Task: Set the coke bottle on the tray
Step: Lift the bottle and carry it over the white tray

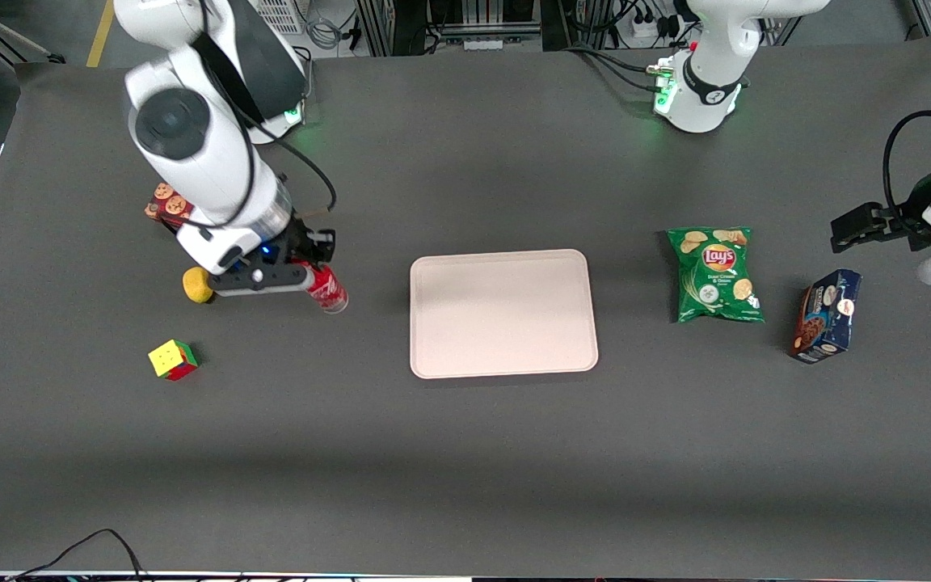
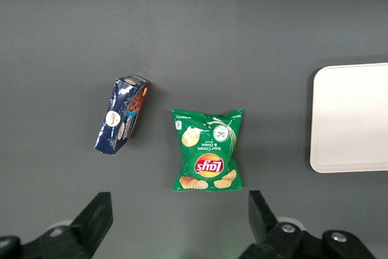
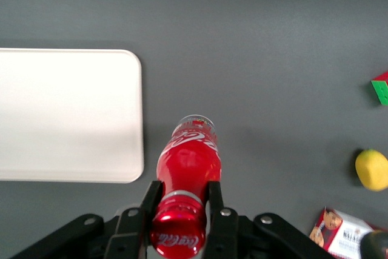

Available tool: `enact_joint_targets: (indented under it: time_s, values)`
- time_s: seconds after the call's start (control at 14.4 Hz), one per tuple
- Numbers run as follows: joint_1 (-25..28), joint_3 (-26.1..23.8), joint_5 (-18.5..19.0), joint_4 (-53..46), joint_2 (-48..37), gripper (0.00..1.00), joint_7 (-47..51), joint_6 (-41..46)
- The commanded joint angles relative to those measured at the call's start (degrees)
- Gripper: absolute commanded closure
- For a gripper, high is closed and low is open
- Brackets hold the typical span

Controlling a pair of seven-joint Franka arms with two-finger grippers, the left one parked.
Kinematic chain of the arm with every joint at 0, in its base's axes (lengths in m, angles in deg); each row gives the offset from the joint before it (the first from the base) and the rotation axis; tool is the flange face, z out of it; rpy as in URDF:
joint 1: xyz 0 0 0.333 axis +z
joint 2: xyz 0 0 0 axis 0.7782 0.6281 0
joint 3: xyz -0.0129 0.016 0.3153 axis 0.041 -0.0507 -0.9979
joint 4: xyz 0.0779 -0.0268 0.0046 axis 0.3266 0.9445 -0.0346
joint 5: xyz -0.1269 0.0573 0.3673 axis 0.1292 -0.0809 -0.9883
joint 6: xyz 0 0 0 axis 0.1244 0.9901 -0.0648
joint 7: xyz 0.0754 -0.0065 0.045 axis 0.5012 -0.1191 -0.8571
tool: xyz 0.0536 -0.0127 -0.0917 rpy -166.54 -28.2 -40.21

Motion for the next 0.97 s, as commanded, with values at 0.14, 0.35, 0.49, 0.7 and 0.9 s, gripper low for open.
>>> enact_joint_targets:
  time_s: [0.14, 0.35, 0.49, 0.7, 0.9]
  values:
    - [0.5, -0.2, -2.6, -15.3, 1.3, 1.00, 1.4, 9.7]
    - [2.4, -0.6, -2.4, -20.8, 5.8, 1.00, 3.8, 11.0]
    - [5.6, -0.6, -1.8, -24.4, 9.5, 1.00, 7.2, 11.2]
    - [10.6, 0.1, -0.5, -31.3, 16.4, 1.00, 13.5, 11.2]
    - [14.1, 0.6, 2.1, -32.2, 21.5, 1.00, 17.1, 8.3]
